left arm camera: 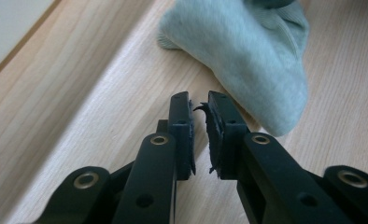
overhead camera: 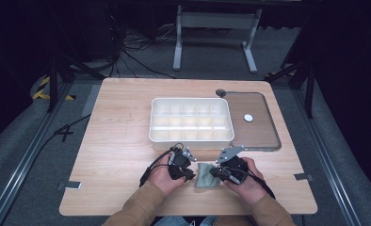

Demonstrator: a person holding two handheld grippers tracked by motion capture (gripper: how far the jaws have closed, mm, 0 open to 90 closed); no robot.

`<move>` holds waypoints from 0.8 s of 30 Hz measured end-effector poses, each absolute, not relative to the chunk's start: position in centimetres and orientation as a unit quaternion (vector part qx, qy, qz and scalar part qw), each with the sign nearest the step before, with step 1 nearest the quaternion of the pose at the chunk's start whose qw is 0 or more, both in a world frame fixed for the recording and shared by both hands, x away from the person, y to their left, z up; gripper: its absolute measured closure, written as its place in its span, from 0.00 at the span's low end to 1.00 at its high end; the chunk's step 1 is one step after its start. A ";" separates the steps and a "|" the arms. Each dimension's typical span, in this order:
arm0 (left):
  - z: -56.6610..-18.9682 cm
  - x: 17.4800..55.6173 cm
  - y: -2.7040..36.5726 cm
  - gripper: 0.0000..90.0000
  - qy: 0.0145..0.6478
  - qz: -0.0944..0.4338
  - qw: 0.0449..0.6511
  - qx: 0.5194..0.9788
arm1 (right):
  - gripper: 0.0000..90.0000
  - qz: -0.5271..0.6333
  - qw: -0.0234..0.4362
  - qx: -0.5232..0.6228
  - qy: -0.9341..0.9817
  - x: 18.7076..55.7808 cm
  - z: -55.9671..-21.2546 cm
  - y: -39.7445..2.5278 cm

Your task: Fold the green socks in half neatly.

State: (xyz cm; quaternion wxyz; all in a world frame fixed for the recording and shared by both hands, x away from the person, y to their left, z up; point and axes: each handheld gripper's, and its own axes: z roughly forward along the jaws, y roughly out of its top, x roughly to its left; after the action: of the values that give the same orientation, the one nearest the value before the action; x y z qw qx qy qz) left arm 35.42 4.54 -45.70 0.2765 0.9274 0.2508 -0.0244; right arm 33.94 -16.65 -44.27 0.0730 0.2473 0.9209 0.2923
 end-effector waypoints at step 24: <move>-44.1 33.7 2.9 0.77 0.146 0.014 0.309 0.940 | 0.92 0.297 0.049 0.260 0.918 33.4 -45.2 -15.3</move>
State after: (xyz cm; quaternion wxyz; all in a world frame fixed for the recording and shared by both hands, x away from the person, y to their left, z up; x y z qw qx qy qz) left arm 33.73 2.95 -44.15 0.3090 0.9397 0.1457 0.0144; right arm 33.38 -15.30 -45.20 0.0486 0.2598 0.9176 0.2970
